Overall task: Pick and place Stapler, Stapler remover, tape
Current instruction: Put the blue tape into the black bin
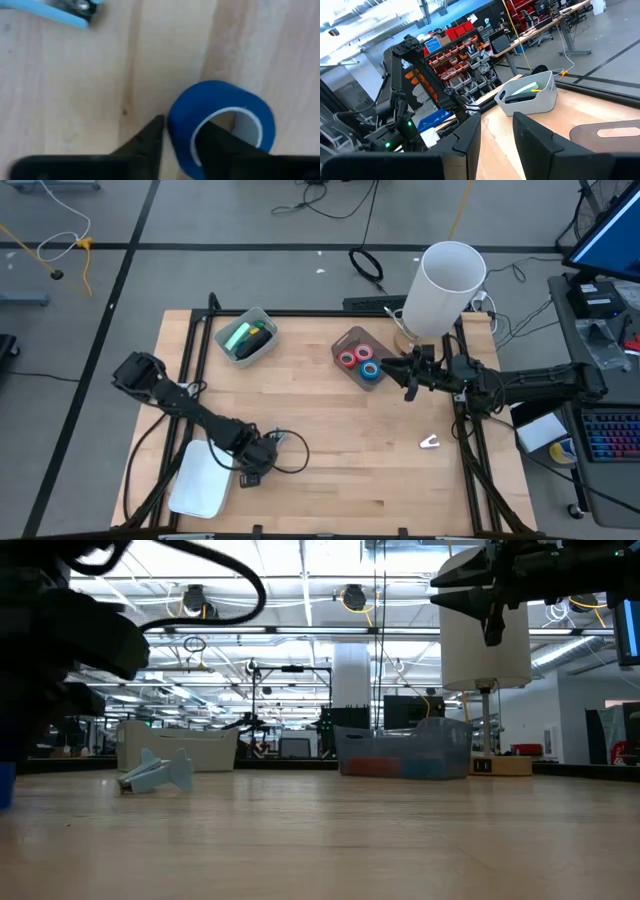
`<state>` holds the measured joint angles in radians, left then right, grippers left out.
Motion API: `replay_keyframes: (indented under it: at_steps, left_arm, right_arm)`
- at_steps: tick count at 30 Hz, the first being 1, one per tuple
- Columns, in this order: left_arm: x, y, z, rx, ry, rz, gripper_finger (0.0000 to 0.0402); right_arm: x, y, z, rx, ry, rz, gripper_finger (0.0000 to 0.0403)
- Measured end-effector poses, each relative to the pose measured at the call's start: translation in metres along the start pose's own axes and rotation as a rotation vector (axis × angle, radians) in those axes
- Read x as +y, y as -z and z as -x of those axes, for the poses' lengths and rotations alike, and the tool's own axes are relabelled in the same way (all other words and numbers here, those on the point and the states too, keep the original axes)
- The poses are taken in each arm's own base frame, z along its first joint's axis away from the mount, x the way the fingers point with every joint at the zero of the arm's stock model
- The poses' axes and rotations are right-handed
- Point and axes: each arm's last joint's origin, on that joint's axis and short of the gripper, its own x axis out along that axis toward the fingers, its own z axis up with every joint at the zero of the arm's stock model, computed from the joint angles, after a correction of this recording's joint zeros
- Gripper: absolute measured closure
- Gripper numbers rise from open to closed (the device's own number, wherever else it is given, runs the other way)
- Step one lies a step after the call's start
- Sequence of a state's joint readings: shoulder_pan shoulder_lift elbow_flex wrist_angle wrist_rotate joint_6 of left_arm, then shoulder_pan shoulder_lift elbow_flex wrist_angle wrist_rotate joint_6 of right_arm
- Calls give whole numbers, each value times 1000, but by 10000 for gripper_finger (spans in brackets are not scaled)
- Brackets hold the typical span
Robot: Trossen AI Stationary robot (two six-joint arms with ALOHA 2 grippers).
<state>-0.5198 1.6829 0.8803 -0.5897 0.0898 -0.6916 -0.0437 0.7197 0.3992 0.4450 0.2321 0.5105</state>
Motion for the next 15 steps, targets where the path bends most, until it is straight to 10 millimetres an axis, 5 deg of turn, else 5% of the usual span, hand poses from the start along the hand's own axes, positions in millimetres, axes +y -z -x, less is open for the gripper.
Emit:
replay_keyframes:
  at_steps: [4,10,15]
  left_arm:
    - [8,-6,9,-35,17,0,369]
    - [20,-15,30,-128,39,53,360]
    - [26,-18,59,-206,150,81,364]
  right_arm:
    - [0,0,0,2,2,53,295]
    - [0,2,0,25,-15,141,298]
    - [5,5,1,96,-213,311,293]
